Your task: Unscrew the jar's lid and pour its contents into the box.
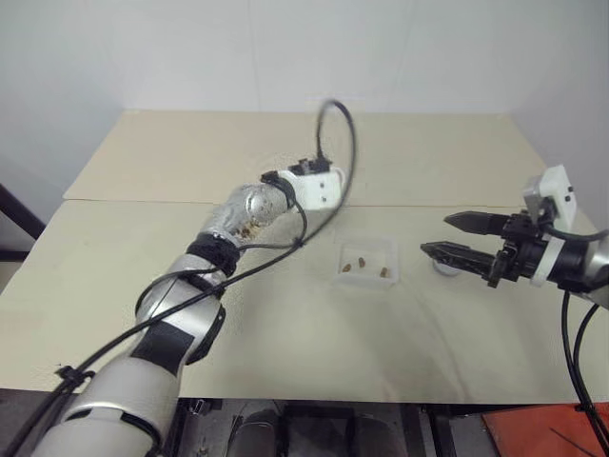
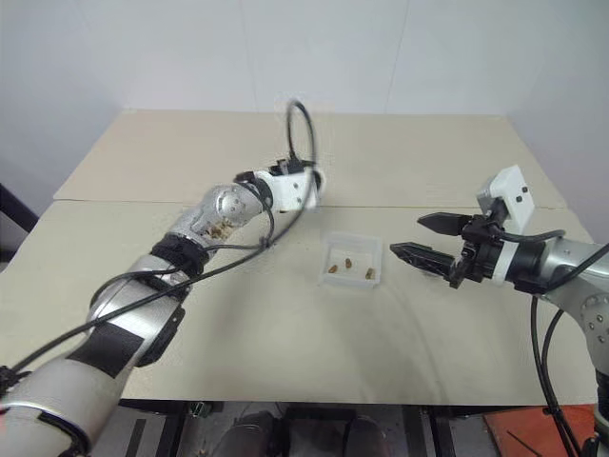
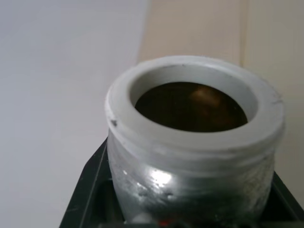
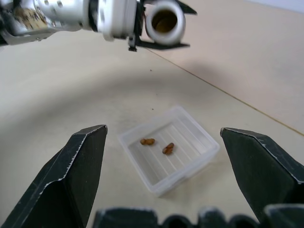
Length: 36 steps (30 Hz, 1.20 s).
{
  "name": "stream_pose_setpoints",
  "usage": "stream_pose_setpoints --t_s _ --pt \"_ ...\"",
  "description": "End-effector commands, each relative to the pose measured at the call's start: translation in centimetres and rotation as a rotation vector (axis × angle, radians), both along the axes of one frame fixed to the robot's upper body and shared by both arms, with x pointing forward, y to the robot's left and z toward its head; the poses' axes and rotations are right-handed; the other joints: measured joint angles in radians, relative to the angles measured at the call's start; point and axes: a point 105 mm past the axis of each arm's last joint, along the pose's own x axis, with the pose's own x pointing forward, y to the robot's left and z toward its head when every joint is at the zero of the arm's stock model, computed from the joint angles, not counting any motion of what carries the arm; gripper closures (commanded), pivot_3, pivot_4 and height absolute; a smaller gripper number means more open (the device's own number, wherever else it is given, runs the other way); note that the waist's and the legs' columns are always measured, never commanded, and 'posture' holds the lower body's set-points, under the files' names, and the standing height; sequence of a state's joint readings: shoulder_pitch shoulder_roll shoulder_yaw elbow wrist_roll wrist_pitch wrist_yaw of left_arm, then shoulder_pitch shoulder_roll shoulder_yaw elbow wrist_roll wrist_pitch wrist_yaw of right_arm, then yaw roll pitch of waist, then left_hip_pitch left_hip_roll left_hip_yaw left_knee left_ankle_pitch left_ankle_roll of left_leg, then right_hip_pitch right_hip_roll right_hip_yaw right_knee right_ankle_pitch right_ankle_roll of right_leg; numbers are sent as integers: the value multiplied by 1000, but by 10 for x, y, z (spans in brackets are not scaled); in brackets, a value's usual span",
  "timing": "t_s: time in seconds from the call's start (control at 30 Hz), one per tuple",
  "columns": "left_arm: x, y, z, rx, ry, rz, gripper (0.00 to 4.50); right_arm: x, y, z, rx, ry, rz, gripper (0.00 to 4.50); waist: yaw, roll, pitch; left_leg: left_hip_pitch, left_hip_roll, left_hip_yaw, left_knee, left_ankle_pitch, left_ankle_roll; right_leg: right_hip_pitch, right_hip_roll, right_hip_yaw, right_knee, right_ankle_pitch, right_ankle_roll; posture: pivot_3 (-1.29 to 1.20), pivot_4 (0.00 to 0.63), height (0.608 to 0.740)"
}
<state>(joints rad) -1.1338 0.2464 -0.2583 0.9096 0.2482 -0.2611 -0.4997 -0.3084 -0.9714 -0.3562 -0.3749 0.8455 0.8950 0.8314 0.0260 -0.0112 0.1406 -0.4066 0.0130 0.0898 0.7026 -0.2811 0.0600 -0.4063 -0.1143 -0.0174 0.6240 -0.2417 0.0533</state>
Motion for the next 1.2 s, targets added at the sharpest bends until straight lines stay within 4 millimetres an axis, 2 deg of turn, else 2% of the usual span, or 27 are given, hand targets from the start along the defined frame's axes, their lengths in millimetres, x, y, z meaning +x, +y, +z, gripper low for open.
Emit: stream_pose_setpoints --t_s 0.03,0.1,0.3,0.53,0.67,0.73,0.93,1.07,1.2 --pt "-4 15 15 -316 192 -15 2446 -1 1 11 -23 -46 24 52 -11 0 0 0 0 0 0 0 0 0 0 0 0 0 0 0 150 740" --pt "-8 22 7 -407 257 -6 2446 -1 1 11 -26 -43 30 52 -16 0 0 1 0 0 0 0 0 1 0 1 0 0 0 0 150 740" --pt "-13 46 -35 -539 360 118 2446 -1 3 11 -25 -42 34 52 -16 0 0 3 0 0 0 0 0 2 0 3 1 0 0 0 150 740" --pt "-31 49 -58 -617 353 118 2446 -1 5 7 -31 -29 35 52 -9 1 0 3 0 0 0 0 0 2 0 3 1 0 0 0 150 740" --pt "-37 49 -72 -566 345 136 2446 -3 8 5 -30 -20 51 52 -10 1 -1 3 0 0 0 0 0 2 0 3 1 0 0 0 150 740" --pt "-37 49 -75 -560 346 146 1737 -3 8 5 -33 -16 55 0 -10 1 -1 4 0 0 0 0 0 3 0 3 1 0 0 0 150 740" --pt "-46 59 -71 -565 345 146 15 -4 9 3 -36 -10 65 0 -13 1 -1 3 0 0 0 0 0 2 0 3 1 0 0 0 150 740" --pt "-59 71 -66 -519 350 126 15 -4 9 1 -35 -6 65 0 -14 1 -1 4 0 1 -1 0 0 2 0 4 1 0 0 0 150 740" --pt "-81 85 -61 -408 383 63 15 -3 6 0 -35 -3 63 0 -15 1 -1 4 1 1 -1 0 0 2 0 4 1 0 0 0 150 740"
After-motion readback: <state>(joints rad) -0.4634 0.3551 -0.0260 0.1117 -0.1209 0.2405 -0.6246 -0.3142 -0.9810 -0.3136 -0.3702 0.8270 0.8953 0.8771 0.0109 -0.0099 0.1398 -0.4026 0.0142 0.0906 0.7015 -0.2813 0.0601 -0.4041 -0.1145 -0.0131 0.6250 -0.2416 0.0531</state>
